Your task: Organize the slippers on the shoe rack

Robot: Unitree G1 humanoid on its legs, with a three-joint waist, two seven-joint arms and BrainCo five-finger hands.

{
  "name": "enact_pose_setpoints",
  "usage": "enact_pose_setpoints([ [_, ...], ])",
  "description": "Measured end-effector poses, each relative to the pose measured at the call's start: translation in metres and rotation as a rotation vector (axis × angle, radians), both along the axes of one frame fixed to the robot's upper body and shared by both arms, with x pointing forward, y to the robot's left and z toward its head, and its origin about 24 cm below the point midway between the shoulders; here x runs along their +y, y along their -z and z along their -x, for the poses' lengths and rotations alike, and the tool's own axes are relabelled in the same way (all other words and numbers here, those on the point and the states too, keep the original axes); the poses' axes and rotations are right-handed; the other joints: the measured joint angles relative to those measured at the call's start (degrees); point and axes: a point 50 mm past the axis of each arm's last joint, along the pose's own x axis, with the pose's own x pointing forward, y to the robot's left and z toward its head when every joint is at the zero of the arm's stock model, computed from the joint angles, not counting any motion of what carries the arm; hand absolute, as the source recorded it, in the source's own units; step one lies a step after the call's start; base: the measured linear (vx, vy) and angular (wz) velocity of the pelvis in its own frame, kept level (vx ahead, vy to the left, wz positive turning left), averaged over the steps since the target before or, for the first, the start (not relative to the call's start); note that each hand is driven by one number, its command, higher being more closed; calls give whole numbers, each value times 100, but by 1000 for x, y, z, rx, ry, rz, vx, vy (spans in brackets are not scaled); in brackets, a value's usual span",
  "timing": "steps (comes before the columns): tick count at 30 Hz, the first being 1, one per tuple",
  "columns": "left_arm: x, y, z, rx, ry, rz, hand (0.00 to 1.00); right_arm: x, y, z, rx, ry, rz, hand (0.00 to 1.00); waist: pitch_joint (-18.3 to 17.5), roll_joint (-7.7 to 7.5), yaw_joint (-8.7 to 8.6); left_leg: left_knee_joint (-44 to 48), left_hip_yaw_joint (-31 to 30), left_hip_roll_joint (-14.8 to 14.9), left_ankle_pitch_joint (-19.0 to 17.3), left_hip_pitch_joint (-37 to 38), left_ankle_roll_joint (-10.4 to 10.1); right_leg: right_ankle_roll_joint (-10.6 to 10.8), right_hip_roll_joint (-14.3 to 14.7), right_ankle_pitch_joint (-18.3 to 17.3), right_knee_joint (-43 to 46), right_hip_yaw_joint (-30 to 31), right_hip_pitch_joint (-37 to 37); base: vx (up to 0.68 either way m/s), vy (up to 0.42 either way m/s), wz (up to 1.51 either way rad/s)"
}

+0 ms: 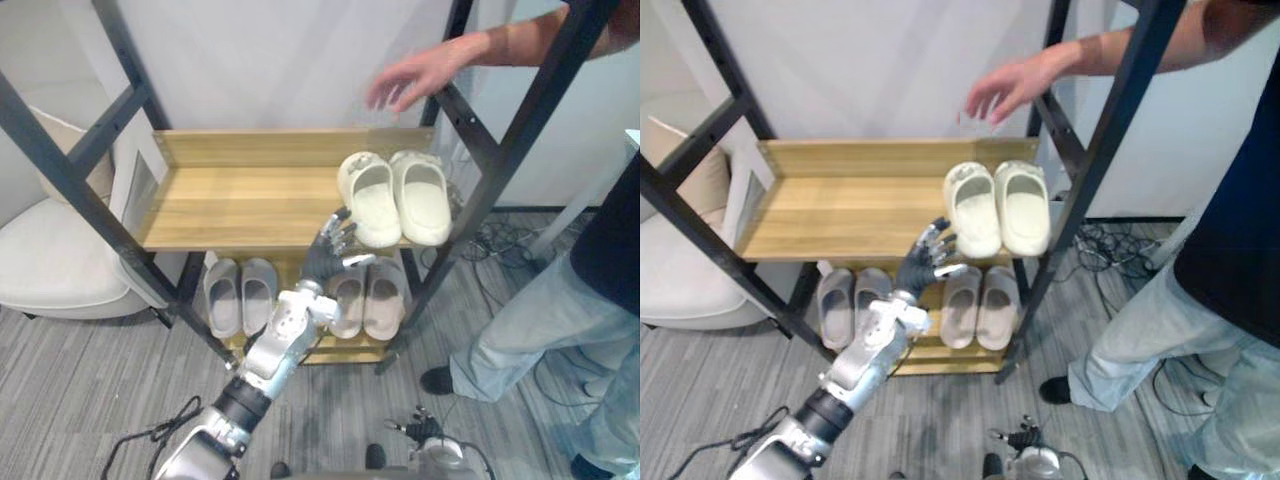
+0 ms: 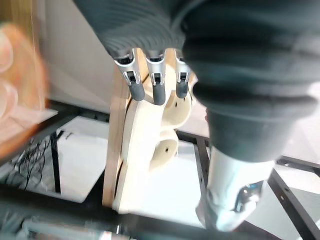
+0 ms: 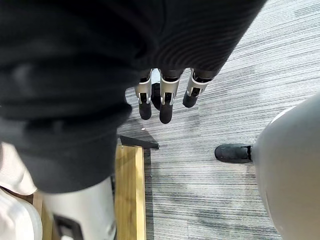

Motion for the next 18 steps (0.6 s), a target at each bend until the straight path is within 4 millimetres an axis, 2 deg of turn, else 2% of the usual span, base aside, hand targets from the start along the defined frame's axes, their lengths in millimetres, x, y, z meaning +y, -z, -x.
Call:
enact_pose_setpoints([
  [2, -3, 5, 10, 14, 50, 11, 0, 0, 0, 0, 0, -2, -1, 0, -5, 12, 20, 2, -6, -1, 0, 0, 1, 0, -1, 0, 0, -7, 4, 0, 0, 0],
  [3, -6, 13, 21, 33, 111, -1, 0, 0, 0, 0, 0, -4, -3, 0, -20, 34, 30, 5, -14, -3, 1, 1, 1, 0, -2, 0, 0, -15, 4, 0, 0, 0],
  [7, -8, 34, 39, 117, 176, 1, 0, 0, 0, 0, 0, -15, -3, 0, -52, 84, 48, 14, -42, -3, 1, 2, 1, 0, -5, -3, 1, -44, 9, 0, 0, 2],
  [11, -5, 47, 51, 172, 183, 3, 0, -1, 0, 0, 3, -29, 0, 0, -62, 101, 51, 16, -117, -2, 3, -4, 2, 4, -9, -17, 1, -122, 42, -2, -2, 12],
  [14, -3, 64, 59, 236, 194, -24, 0, -1, 1, 2, 8, -31, -2, 0, -67, 101, 72, 20, -172, 1, 2, 16, 1, 8, -7, -41, 0, -149, 103, -11, -8, 9],
  [16, 3, 84, 63, 309, 179, -73, 0, 0, 1, 2, 7, -38, -3, 0, -65, 102, 85, 21, -172, 1, 3, 10, 1, 8, -6, -41, 0, -148, 96, 0, 0, 0],
  [17, 11, 105, 69, 384, 165, -142, 0, 1, 1, 2, 6, -49, -2, 0, -65, 97, 83, 22, -170, 4, 3, 14, 1, 8, -3, -41, 0, -147, 98, 0, 0, 0],
  [18, 14, 113, 72, 414, 159, -167, 0, 1, 1, 1, 6, -49, -2, 0, -64, 95, 81, 22, -169, 4, 2, 14, 1, 8, -2, -41, 1, -147, 97, 0, 0, 0],
])
